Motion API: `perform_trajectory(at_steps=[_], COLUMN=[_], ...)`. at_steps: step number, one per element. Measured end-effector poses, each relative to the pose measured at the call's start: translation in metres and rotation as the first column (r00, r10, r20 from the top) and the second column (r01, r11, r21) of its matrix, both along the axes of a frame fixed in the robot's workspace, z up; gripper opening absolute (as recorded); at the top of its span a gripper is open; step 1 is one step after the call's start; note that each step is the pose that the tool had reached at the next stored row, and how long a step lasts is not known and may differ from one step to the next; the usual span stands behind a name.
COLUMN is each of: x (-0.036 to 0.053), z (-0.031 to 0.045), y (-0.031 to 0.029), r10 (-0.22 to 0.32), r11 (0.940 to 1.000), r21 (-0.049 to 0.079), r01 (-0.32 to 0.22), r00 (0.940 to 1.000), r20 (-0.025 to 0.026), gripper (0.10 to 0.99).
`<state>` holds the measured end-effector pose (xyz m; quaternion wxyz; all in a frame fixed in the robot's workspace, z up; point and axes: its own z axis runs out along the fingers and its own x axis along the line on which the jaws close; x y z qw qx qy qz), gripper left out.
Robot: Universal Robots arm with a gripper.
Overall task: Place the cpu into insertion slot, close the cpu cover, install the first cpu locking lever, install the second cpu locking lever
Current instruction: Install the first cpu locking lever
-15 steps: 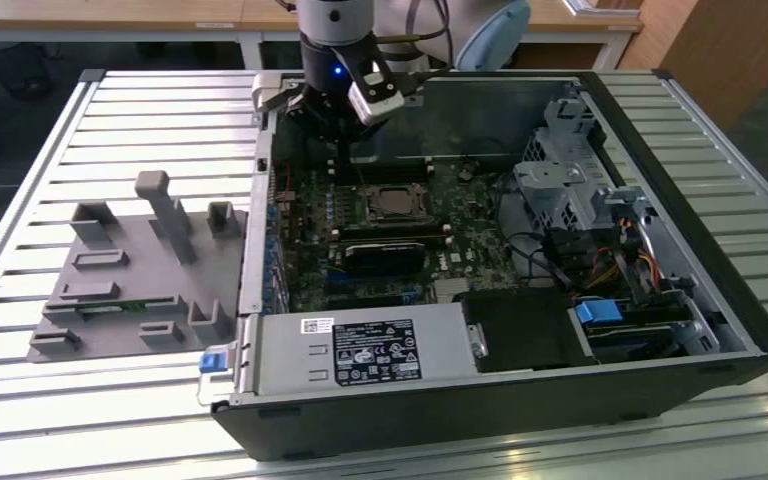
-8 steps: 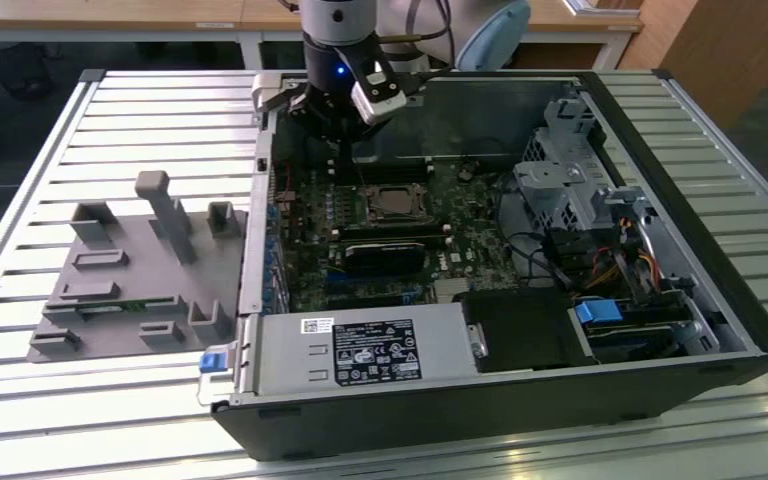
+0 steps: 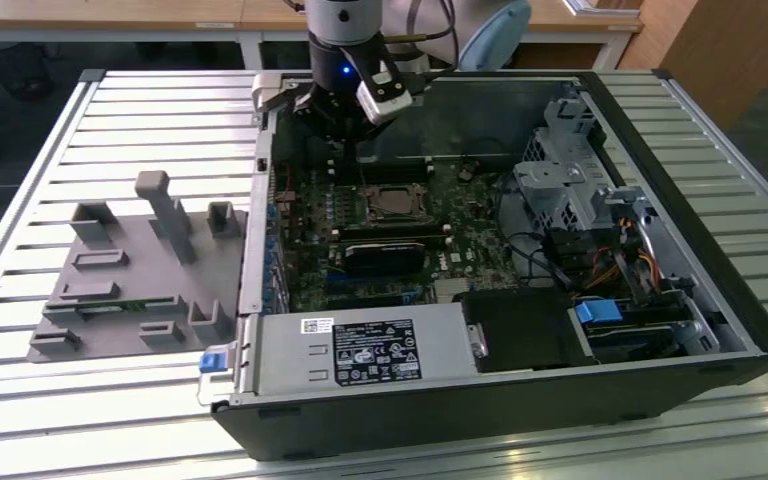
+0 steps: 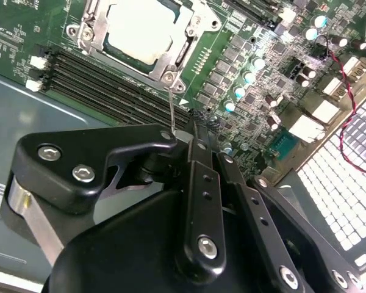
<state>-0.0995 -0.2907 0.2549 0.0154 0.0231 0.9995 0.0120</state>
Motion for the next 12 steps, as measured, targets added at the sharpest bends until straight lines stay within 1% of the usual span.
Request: perform_trajectory(at_steps=[12], x=[0.0094], z=[-0.0013], y=[0.0004], r10=[0.000], r11=[1.0000], r21=[0.000], r01=[0.000], r00=[1.0000], r20=[0.0001], gripper=[0.106])
